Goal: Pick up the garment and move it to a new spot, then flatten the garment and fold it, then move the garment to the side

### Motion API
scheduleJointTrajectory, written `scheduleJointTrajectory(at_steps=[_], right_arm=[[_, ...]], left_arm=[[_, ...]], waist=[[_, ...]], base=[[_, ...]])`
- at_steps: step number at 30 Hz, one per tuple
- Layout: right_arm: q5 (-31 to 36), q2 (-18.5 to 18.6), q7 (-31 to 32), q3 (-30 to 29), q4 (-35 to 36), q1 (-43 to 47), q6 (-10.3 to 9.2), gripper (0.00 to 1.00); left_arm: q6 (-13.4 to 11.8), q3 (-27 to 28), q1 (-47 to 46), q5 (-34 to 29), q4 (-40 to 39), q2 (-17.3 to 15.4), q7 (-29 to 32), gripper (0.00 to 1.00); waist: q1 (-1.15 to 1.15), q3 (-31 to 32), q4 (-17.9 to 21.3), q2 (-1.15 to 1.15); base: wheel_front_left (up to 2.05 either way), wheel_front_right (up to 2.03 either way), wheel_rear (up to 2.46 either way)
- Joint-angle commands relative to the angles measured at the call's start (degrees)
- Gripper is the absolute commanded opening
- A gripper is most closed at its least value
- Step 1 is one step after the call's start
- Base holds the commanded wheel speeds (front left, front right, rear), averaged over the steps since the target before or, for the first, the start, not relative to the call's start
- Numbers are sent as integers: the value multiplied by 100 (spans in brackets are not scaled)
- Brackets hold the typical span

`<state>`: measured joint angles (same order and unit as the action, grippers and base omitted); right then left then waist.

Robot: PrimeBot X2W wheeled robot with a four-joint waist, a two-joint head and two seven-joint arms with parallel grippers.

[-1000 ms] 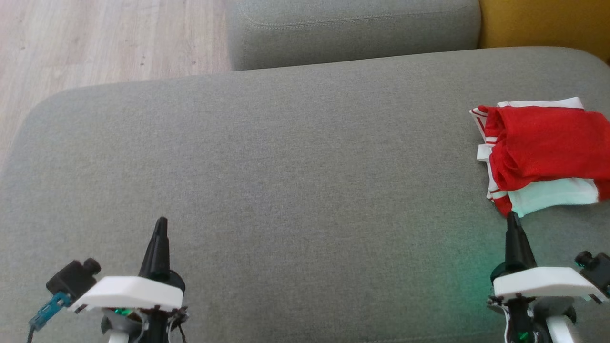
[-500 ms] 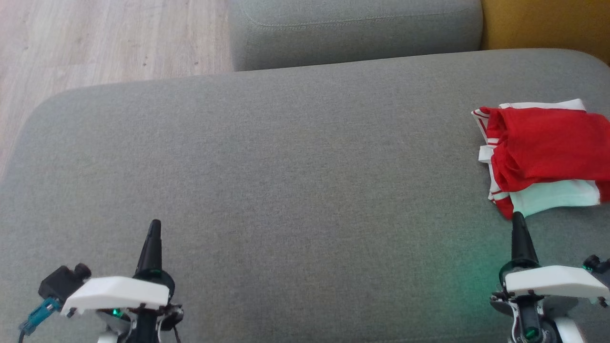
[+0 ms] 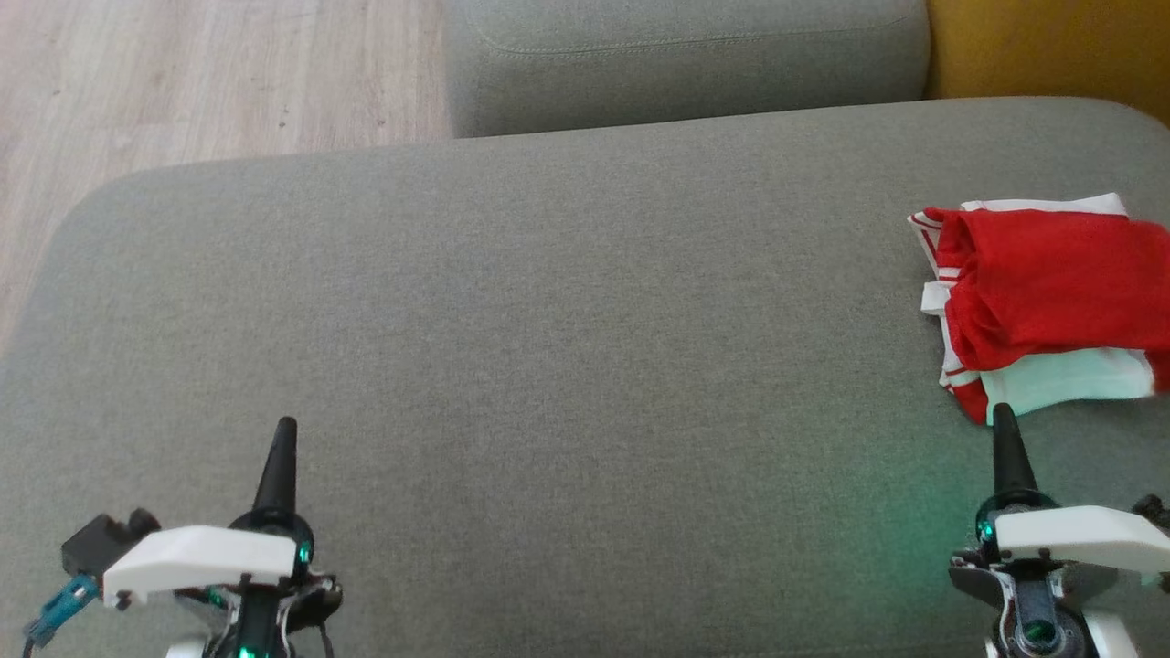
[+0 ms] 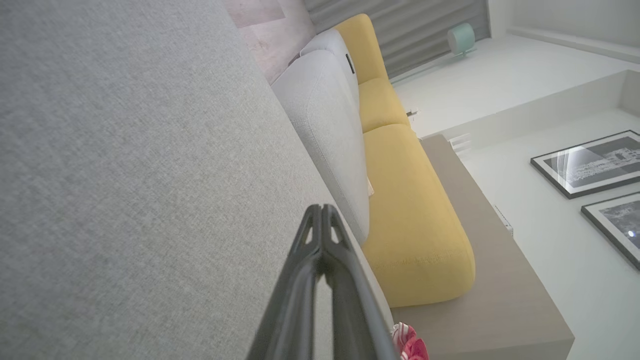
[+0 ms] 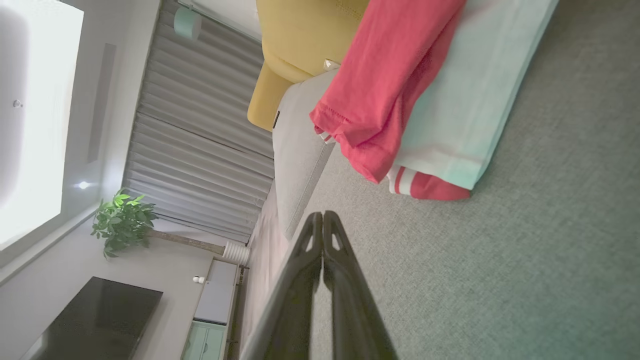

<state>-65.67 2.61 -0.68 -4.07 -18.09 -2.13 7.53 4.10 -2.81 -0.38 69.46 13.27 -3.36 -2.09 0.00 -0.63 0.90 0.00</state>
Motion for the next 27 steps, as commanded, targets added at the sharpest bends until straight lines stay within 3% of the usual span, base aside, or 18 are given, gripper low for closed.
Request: scheduleJointTrajectory(at_steps=[1, 27], right_arm=[[-154, 47, 42, 49, 225, -327, -3, 0], [-1769, 48, 462, -123, 343, -376, -4, 0]], left_arm=[[75, 192, -341, 134, -162, -99, 31, 0], [244, 539, -484, 1612, -13, -97, 459, 0]], waist=[[0, 1, -2, 0], [0, 29, -59, 0]], base=[[0, 0, 0], [0, 0, 0]])
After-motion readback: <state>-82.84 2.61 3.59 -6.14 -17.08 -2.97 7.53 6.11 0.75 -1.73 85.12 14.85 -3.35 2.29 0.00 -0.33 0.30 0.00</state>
